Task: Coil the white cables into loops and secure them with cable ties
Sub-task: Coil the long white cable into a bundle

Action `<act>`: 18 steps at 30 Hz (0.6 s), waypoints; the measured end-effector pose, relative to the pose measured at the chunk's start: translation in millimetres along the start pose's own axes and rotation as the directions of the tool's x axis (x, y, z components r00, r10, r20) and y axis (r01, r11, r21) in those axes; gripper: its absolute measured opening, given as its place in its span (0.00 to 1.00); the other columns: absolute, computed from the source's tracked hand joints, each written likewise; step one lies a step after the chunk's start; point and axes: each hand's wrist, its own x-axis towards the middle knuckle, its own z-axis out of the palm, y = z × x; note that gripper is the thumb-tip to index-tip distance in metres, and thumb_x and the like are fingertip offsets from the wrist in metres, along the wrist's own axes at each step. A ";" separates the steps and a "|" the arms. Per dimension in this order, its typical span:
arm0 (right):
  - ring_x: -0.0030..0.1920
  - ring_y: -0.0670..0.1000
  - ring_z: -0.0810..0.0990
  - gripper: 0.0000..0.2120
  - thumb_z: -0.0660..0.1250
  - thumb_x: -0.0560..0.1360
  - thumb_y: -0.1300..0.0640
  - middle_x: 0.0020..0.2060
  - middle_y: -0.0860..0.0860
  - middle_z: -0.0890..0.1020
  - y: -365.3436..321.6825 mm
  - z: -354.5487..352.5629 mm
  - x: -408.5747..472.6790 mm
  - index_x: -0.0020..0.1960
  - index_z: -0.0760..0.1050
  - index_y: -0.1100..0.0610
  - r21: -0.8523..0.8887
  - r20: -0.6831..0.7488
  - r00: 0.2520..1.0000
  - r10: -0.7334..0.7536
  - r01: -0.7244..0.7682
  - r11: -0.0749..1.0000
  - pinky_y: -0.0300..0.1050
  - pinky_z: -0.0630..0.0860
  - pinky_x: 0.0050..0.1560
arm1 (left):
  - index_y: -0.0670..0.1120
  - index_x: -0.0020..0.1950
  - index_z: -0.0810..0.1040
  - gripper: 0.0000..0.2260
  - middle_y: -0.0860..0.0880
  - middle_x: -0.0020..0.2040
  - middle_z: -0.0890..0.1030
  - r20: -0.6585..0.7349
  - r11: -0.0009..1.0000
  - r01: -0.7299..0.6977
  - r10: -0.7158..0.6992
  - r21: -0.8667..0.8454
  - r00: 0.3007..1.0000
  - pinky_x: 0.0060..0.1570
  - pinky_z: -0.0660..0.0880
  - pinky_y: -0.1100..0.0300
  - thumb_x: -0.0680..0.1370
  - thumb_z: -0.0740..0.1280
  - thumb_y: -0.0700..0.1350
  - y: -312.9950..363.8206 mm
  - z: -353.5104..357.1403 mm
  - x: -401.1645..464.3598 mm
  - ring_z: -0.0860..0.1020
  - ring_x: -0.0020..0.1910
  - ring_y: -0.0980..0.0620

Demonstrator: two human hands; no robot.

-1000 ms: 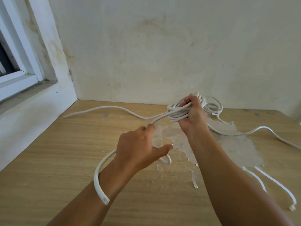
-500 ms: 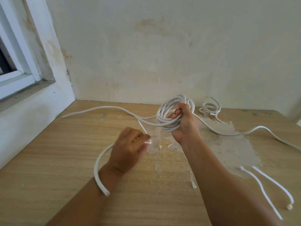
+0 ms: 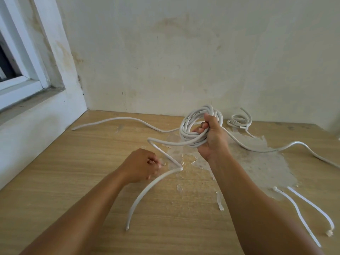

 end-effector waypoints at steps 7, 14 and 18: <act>0.25 0.48 0.70 0.14 0.69 0.78 0.60 0.25 0.49 0.72 5.2 -5.6 -3.3 0.34 0.74 0.56 -0.050 0.132 0.989 0.071 -0.065 0.997 0.45 0.72 0.39 | 0.32 0.57 0.78 0.14 0.37 0.41 0.84 0.148 0.258 0.262 -0.389 -0.930 0.909 0.32 0.83 0.54 0.83 0.63 0.43 35.8 -28.1 28.9 0.85 0.35 0.44; 0.22 0.46 0.68 0.10 0.66 0.77 0.58 0.22 0.47 0.68 0.8 -13.6 -18.8 0.36 0.72 0.55 -0.249 0.441 0.856 0.269 -0.171 0.953 0.47 0.75 0.41 | 0.35 0.49 0.78 0.09 0.45 0.32 0.77 0.045 0.451 0.297 -0.489 -0.842 0.871 0.25 0.76 0.64 0.82 0.59 0.31 56.9 -32.3 57.8 0.75 0.25 0.54; 0.22 0.47 0.68 0.11 0.73 0.71 0.56 0.23 0.48 0.68 -8.2 -20.9 -24.2 0.39 0.71 0.57 -0.448 0.506 0.749 0.427 -0.194 0.873 0.49 0.75 0.43 | 0.42 0.49 0.77 0.05 0.49 0.31 0.74 0.067 0.431 0.331 -0.521 -0.839 0.851 0.21 0.70 0.66 0.82 0.65 0.42 52.3 -36.6 70.1 0.69 0.21 0.56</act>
